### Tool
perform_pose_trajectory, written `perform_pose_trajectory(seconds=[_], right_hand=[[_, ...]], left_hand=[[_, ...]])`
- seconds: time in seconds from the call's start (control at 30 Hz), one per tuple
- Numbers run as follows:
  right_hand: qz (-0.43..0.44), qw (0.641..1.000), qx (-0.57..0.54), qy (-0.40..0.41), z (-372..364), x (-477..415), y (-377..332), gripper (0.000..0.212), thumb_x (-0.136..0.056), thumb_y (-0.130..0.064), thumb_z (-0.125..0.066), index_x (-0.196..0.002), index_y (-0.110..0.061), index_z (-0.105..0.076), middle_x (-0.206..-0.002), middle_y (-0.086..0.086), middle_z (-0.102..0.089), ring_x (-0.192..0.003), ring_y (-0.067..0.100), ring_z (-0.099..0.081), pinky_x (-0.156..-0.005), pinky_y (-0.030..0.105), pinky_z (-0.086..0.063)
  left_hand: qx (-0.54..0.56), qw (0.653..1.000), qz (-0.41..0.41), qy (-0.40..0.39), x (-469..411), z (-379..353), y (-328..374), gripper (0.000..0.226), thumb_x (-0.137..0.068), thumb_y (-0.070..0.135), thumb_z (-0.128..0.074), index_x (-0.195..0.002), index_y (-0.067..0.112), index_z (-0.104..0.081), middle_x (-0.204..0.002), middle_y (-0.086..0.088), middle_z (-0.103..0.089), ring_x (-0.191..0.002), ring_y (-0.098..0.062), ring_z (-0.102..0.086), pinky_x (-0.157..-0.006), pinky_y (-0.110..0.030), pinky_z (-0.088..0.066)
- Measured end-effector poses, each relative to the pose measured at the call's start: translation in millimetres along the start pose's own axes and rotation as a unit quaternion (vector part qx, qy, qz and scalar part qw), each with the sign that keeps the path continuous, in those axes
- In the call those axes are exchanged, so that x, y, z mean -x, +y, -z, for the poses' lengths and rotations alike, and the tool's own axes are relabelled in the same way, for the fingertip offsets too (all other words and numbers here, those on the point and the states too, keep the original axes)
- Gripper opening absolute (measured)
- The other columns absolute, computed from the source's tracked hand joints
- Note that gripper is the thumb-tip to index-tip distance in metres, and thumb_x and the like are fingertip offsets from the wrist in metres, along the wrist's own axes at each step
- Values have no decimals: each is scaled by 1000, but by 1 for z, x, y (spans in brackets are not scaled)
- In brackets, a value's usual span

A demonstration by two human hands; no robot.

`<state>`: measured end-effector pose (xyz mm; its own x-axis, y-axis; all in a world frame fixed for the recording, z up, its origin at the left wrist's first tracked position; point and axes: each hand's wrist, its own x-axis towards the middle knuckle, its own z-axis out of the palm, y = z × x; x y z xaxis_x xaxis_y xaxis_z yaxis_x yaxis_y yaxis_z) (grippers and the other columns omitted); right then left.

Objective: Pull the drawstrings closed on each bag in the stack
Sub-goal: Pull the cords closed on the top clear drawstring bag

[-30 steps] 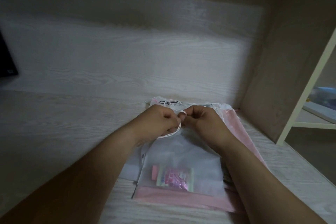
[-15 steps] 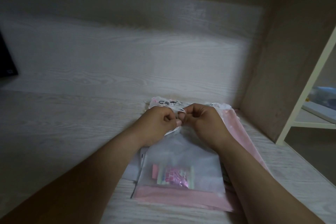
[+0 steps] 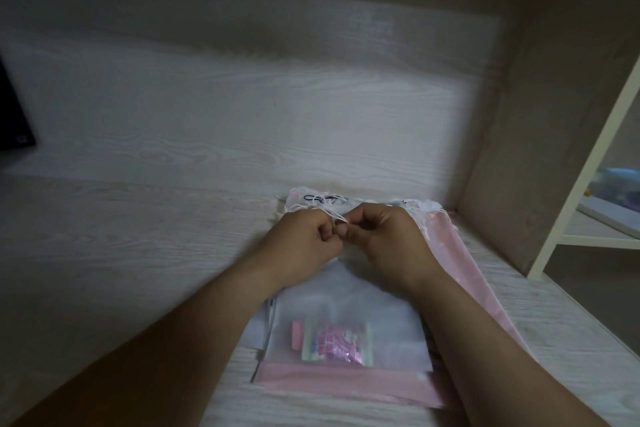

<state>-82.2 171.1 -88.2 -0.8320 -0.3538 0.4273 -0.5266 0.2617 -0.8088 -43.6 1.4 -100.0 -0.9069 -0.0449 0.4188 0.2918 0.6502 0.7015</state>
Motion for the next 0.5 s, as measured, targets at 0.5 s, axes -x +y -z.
perform_pose_trajectory(seconds=[0.5], right_hand=[[-85, 979, -186, -22, 7, 3, -2, 9, -92, -7, -75, -84, -10, -78, -85, 10, -74, -75, 12, -62, -70, 22, -49]], left_hand=[[223, 969, 39, -102, 1, 11, 0, 26, -98, 11, -68, -93, -12, -56, -56, -3, -51, -50, -15, -40, -50, -25, -34]])
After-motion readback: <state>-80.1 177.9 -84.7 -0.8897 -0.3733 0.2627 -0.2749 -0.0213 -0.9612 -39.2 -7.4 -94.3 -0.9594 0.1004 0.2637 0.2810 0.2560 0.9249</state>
